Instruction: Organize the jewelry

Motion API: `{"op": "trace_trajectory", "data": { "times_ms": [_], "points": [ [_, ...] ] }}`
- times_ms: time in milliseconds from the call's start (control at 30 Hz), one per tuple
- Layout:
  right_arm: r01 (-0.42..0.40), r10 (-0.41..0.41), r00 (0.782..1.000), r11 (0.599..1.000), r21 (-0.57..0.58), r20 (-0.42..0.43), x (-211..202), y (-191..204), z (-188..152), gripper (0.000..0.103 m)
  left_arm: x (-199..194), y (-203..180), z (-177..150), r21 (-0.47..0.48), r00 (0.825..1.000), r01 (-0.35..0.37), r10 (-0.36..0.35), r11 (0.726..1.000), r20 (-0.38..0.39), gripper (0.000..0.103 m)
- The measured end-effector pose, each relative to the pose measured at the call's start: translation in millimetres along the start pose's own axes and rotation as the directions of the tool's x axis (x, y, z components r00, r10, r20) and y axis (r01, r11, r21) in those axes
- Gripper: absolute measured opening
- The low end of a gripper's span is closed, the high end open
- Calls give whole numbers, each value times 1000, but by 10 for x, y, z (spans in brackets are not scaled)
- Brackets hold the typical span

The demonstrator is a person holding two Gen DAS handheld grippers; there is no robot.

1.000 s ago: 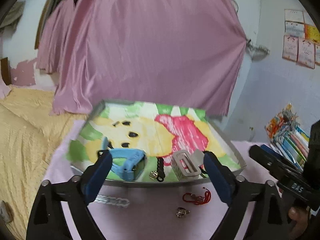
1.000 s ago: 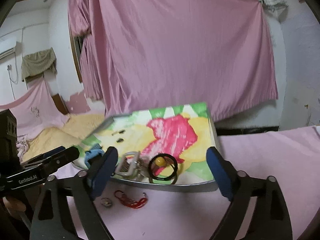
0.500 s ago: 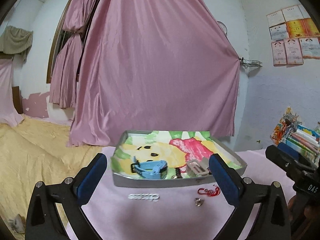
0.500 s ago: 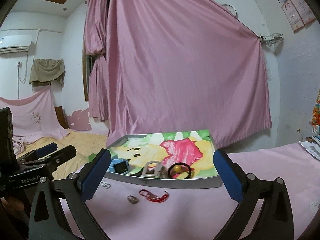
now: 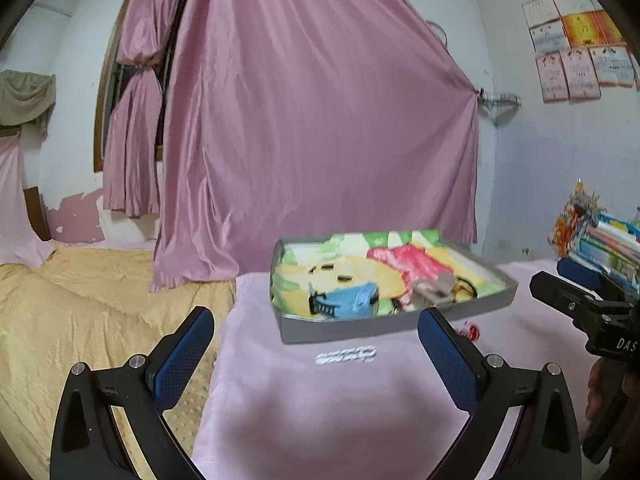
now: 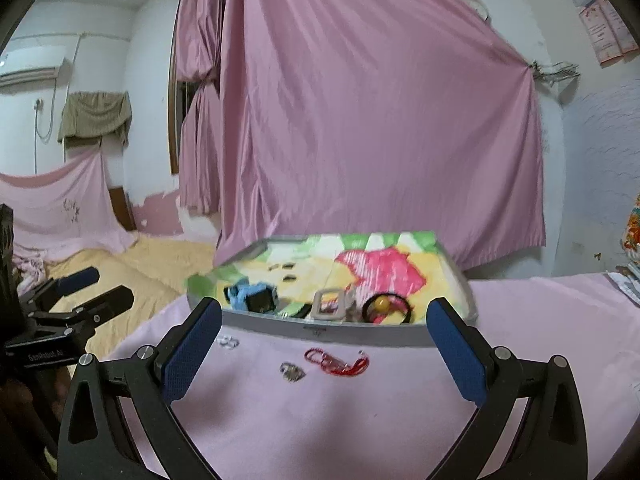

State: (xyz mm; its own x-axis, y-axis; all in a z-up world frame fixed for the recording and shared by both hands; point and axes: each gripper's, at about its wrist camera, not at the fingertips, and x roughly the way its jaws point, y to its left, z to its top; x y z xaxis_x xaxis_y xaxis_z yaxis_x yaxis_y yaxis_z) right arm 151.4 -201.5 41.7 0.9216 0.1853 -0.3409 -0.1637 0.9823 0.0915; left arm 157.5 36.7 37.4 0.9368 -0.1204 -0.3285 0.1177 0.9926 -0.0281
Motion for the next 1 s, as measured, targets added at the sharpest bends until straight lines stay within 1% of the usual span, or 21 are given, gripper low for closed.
{"op": "trace_trajectory", "data": {
  "times_ms": [67,200,267,433,500,600,667,700,733,800,867,900,1000],
  "points": [
    [-21,21,999,1000,1,-44,80,26,-33,101,78,55,-14,8,999,13,-13,1000,-38,102],
    [-34,34,993,999,-3,-114,209,44,-94,101,207,107,-42,35,994,51,-47,998,-102,102],
    [-37,37,989,999,1,-143,274,43,-110,101,297,114,-56,67,986,83,-72,994,-147,102],
    [-39,45,974,999,34,-224,442,11,-134,101,474,86,-101,127,972,123,-93,984,-217,102],
    [-35,45,965,998,45,-258,518,-1,-148,101,563,99,-100,124,960,145,-109,982,-259,102],
    [-48,68,948,996,73,-310,623,-15,-176,99,655,134,-91,93,946,172,-139,981,-294,102],
    [-59,81,937,995,75,-339,698,0,-197,90,733,150,-78,73,934,184,-151,980,-324,102],
    [-63,85,932,995,73,-354,733,10,-207,79,773,155,-70,60,925,196,-164,979,-342,102],
    [-66,89,927,995,73,-365,763,19,-214,71,804,153,-66,50,918,206,-176,977,-354,102],
    [-78,104,912,994,82,-397,838,29,-240,67,869,144,-68,34,906,217,-188,976,-380,102],
    [-85,117,897,992,93,-426,906,37,-257,65,923,127,-72,26,897,218,-190,976,-400,98],
    [-89,122,892,991,96,-436,934,42,-261,61,951,115,-73,24,893,217,-188,976,-408,96],
    [-99,132,881,990,96,-455,985,51,-250,55,1011,79,-68,34,891,206,-173,978,-420,96]
  ]
}}
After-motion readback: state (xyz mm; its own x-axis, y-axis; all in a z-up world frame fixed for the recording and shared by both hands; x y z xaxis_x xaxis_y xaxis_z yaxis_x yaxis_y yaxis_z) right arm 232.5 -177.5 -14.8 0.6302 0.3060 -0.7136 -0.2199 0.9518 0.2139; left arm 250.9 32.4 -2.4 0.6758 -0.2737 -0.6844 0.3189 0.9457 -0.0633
